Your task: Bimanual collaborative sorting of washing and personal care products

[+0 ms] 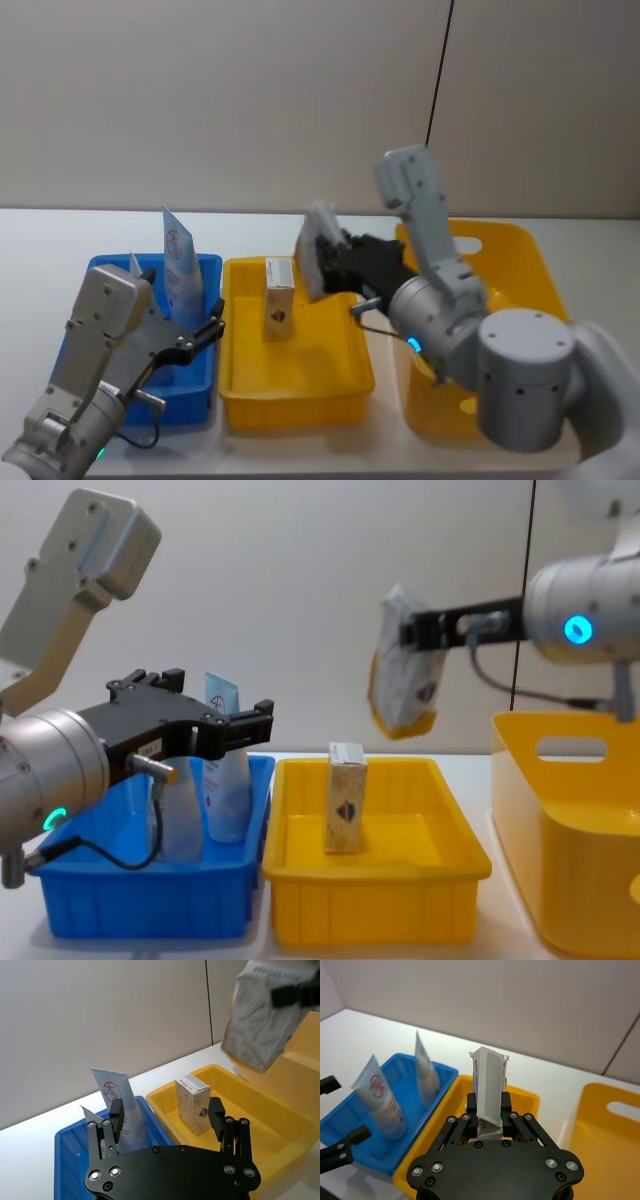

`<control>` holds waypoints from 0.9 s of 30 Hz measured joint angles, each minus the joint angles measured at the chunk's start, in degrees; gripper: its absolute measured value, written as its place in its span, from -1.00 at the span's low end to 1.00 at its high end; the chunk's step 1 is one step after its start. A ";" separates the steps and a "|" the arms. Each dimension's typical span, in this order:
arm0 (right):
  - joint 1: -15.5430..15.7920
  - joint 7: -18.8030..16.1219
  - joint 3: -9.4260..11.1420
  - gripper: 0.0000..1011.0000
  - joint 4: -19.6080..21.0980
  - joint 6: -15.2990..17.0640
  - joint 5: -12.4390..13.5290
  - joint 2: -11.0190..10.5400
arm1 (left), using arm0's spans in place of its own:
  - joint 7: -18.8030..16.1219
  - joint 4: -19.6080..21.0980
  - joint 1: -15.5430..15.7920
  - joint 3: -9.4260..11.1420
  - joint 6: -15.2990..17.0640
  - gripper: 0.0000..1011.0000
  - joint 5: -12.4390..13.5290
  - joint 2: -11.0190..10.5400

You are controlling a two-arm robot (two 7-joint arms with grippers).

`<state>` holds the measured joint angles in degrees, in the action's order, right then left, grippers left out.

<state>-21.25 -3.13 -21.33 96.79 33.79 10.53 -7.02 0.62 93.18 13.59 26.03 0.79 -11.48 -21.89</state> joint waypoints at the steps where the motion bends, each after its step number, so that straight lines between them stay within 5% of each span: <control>1: 0.15 0.11 0.30 -0.55 0.64 0.23 -0.07 -0.22 | 0.00 0.00 0.00 0.00 0.00 0.98 0.00 0.00; 14: 5.31 2.67 7.46 -0.55 10.82 5.12 -0.92 -4.04 | 0.00 0.00 0.00 0.00 0.00 0.98 0.00 0.00; 27: 9.95 3.68 14.48 -0.55 13.48 8.96 -0.86 -6.91 | 0.00 0.00 0.00 0.00 0.00 0.98 0.00 0.00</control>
<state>-11.30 0.55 -6.85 110.27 42.75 9.67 -13.92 0.63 93.18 13.59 26.03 0.79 -11.48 -21.89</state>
